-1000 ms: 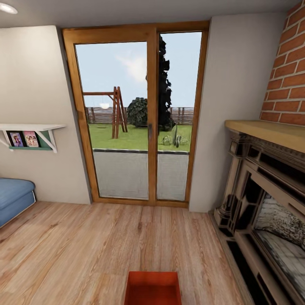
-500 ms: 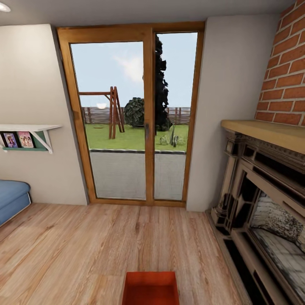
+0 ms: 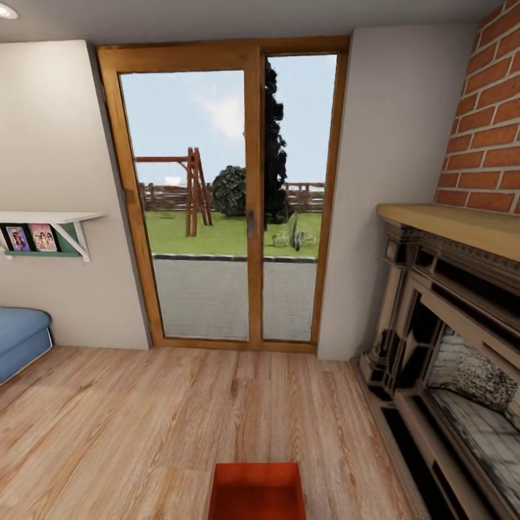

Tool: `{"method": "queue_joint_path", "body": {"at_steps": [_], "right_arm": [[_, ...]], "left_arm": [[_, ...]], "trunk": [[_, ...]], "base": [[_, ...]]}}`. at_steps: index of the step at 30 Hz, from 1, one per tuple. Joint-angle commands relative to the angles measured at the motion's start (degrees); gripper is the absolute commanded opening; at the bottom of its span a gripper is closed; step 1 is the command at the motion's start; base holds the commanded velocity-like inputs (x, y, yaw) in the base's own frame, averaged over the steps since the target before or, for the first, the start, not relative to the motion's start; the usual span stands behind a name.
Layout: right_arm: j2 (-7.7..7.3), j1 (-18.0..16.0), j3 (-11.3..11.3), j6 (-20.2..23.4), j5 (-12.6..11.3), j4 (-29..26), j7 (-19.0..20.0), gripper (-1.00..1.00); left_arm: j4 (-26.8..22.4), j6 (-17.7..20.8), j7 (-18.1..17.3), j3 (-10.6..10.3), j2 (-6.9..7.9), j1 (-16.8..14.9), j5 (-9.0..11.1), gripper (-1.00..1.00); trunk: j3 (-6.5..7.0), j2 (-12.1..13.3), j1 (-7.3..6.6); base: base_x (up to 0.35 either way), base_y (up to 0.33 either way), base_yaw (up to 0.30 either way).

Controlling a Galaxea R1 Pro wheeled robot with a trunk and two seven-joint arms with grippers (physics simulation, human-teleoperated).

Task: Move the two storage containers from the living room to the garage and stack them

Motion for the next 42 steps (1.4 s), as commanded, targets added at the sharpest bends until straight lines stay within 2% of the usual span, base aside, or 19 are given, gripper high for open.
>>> {"method": "queue_joint_path", "body": {"at_steps": [1, 27, 42], "right_arm": [[0.01, -0.1, 0.5, -0.3, -0.3, 0.2, -0.1, 1.0], [0.05, -0.1, 0.5, -0.4, -0.1, 0.2, -0.1, 1.0], [-0.07, -0.1, 0.5, -0.3, 0.0, 0.2, -0.1, 1.0]], "left_arm": [[0.1, -0.2, 0.0, -0.1, 0.01, 0.0, 0.3, 1.0], [0.1, -0.2, 0.0, -0.2, 0.1, 0.0, 0.3, 1.0], [0.1, -0.2, 0.0, -0.2, 0.1, 0.0, 0.3, 1.0]], "trunk": [[-0.27, -0.5, 0.24], [-4.95, -10.9, 5.95], [-8.82, -16.9, 9.24]], "base": [[0.0, 0.0, 0.0], [0.0, 0.0, 0.0], [0.0, 0.0, 0.0]]}}
